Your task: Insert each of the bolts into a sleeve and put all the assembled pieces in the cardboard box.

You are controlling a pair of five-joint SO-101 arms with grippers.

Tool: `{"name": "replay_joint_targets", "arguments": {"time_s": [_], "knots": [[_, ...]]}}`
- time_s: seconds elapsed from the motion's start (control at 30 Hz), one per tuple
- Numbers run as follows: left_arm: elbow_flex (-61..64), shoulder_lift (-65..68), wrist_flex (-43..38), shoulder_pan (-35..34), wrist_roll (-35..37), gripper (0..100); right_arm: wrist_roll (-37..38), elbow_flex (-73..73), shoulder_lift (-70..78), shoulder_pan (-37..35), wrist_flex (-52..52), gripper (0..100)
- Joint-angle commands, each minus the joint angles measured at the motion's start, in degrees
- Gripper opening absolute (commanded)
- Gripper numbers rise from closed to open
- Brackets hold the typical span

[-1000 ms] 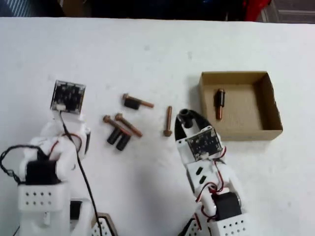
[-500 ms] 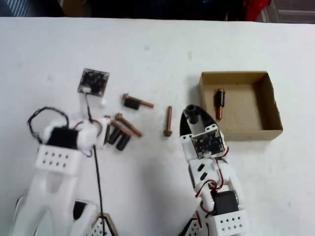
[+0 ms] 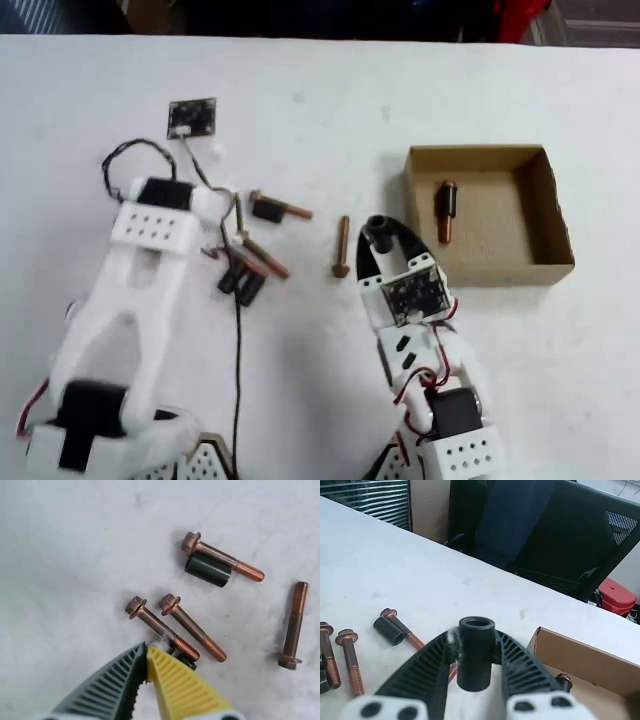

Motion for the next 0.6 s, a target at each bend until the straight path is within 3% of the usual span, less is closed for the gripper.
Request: {"name": "replay_joint_targets", "arguments": {"time_s": [0.0,0.27,0.57], "knots": [[-4.0,4.1,0.1,0.4,6.1,2,-0.2,0.5,-0.6,-0.6,-1.2,1.7],[-4.0,9.3,-0.7,0.4,18.4,2,-0.2,0.5,-0.6,-0.6,-1.2,1.7],[-4.0,14.5,-7.2,0.1,21.5,2,-0.2,0.5,-0.6,-0.5,-1.2,1.7]]}}
